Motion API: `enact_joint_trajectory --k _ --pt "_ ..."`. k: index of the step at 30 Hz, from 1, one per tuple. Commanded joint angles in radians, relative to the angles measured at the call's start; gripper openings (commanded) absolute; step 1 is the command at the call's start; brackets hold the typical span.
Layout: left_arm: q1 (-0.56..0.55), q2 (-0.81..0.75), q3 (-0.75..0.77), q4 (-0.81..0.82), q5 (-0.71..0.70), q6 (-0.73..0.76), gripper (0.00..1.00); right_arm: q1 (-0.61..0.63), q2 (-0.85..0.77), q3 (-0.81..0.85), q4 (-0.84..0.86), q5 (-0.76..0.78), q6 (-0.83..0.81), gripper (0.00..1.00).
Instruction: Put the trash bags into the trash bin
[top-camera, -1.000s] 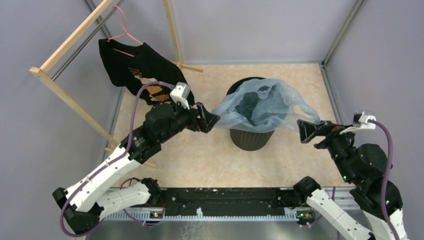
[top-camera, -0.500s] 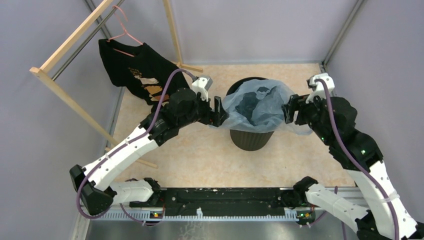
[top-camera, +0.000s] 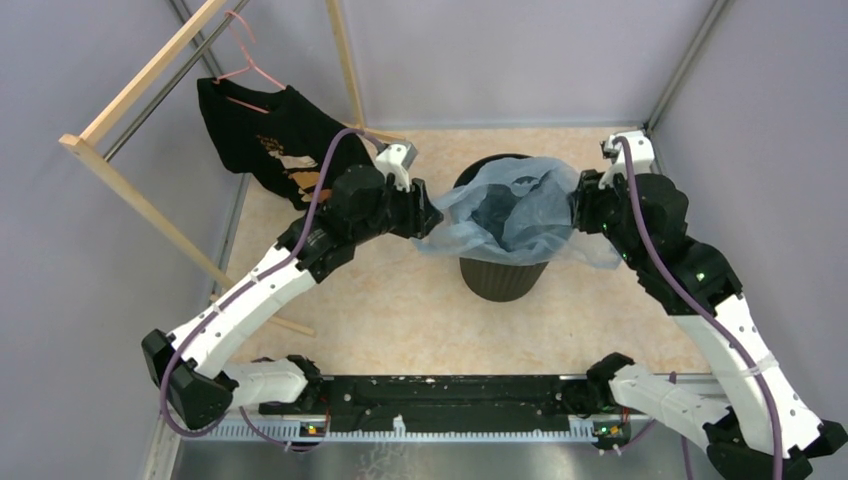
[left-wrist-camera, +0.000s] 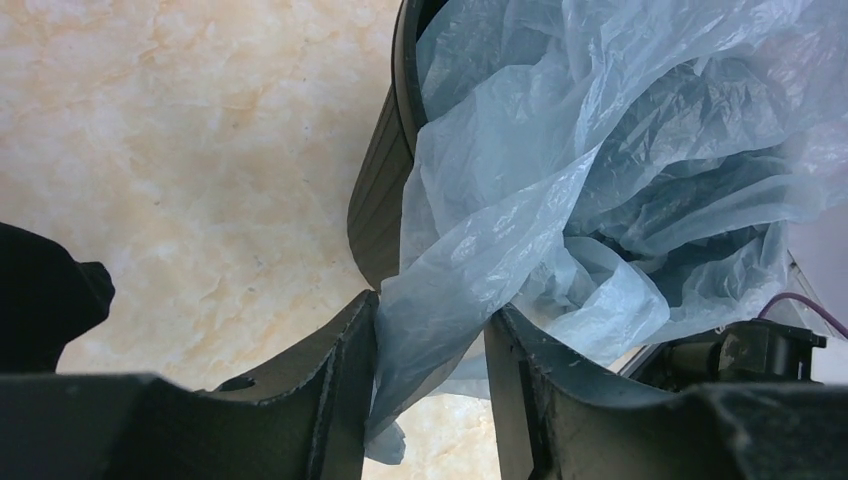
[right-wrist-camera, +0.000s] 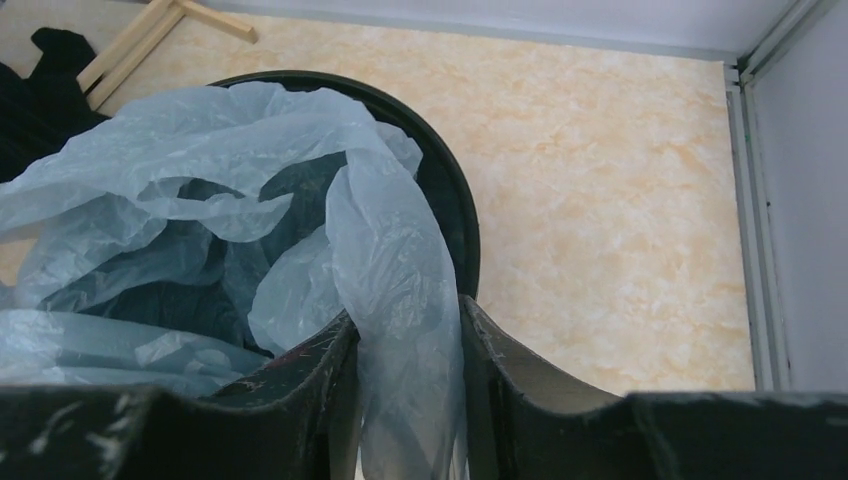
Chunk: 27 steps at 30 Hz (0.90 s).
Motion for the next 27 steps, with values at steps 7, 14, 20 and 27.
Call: enact_joint_trajectory --k 7,14,20,27 --pt "0.078 0.077 0.078 0.068 0.094 0.015 0.36 -0.241 0.078 0.036 0.1 -0.204 0.017 0.07" --pt "0.128 0.178 0.15 0.079 0.168 0.026 0.33 -0.429 0.148 -0.014 0.183 -0.459 0.062 0.03" --pt "0.167 0.261 0.212 0.077 0.212 0.032 0.36 -0.506 0.217 -0.031 0.239 -0.537 0.098 0.03" --pt "0.215 0.356 0.265 0.081 0.266 0.036 0.31 -0.535 0.317 -0.027 0.298 -0.586 0.123 0.03"
